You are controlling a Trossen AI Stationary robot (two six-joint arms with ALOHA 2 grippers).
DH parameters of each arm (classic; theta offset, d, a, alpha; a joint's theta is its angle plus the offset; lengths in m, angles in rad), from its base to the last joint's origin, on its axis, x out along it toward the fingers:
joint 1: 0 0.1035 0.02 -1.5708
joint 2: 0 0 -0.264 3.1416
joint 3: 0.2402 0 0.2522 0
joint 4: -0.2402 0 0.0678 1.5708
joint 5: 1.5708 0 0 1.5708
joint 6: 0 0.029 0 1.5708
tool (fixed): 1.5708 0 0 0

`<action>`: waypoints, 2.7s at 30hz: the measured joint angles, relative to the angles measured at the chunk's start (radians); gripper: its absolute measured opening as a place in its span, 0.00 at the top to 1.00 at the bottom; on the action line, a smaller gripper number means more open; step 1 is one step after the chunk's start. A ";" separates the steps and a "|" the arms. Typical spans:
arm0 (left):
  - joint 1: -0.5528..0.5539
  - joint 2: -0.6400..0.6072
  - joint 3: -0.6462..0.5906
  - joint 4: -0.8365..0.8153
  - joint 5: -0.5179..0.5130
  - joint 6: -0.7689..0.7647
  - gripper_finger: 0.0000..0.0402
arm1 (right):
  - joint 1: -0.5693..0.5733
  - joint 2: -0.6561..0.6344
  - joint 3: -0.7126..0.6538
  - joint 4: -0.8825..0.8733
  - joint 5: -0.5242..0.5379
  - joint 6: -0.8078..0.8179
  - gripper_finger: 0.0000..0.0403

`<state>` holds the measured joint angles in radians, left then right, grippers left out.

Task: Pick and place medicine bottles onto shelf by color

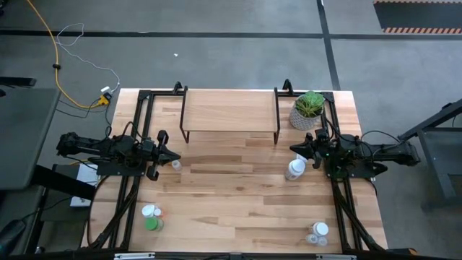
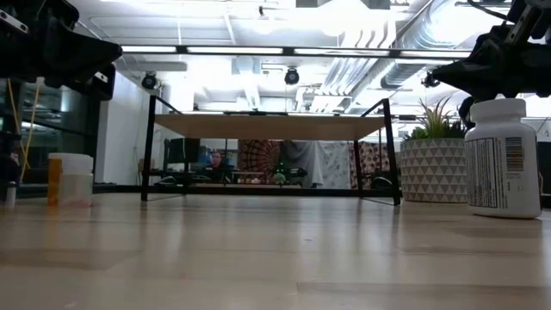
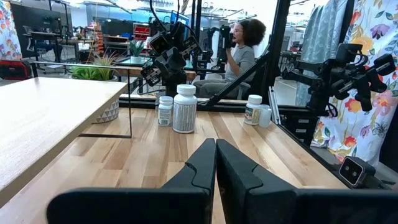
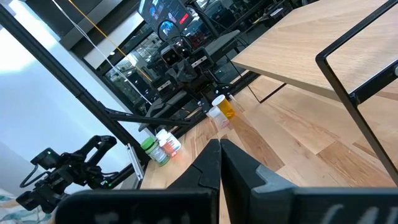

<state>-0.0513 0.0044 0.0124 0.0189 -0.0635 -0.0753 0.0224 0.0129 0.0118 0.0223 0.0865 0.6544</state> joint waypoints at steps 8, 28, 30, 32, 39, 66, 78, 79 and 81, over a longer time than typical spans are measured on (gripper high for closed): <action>0.000 0.000 0.000 0.000 0.000 0.000 0.99 | 0.000 0.000 0.000 0.000 0.000 0.000 1.00; 0.000 0.000 0.000 0.000 0.000 0.000 0.99 | 0.000 0.000 0.000 0.000 0.000 0.000 1.00; 0.000 0.000 0.000 0.000 0.000 0.000 0.99 | 0.000 0.000 0.000 0.000 0.000 0.000 1.00; 0.000 0.000 0.000 0.000 0.000 0.000 0.99 | 0.000 0.000 0.000 0.000 0.000 0.000 1.00; 0.000 0.000 0.000 0.000 0.000 0.000 0.99 | 0.000 0.000 0.000 0.000 0.000 0.000 1.00; 0.000 0.000 0.000 0.000 -0.004 0.000 0.99 | 0.000 0.000 0.000 0.000 0.001 -0.055 1.00; 0.000 0.000 0.000 0.000 -0.004 -0.003 0.99 | 0.000 0.000 0.000 0.001 0.012 -0.119 1.00; 0.000 0.000 0.000 0.000 -0.004 -0.003 0.99 | 0.000 0.000 0.000 0.002 0.025 -0.148 1.00; 0.000 0.000 0.000 0.000 -0.004 -0.002 0.99 | 0.000 0.000 0.000 0.007 0.059 -0.192 1.00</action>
<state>-0.0513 0.0044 0.0121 0.0193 -0.0677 -0.0777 0.0223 0.0132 0.0117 0.0296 0.1450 0.4628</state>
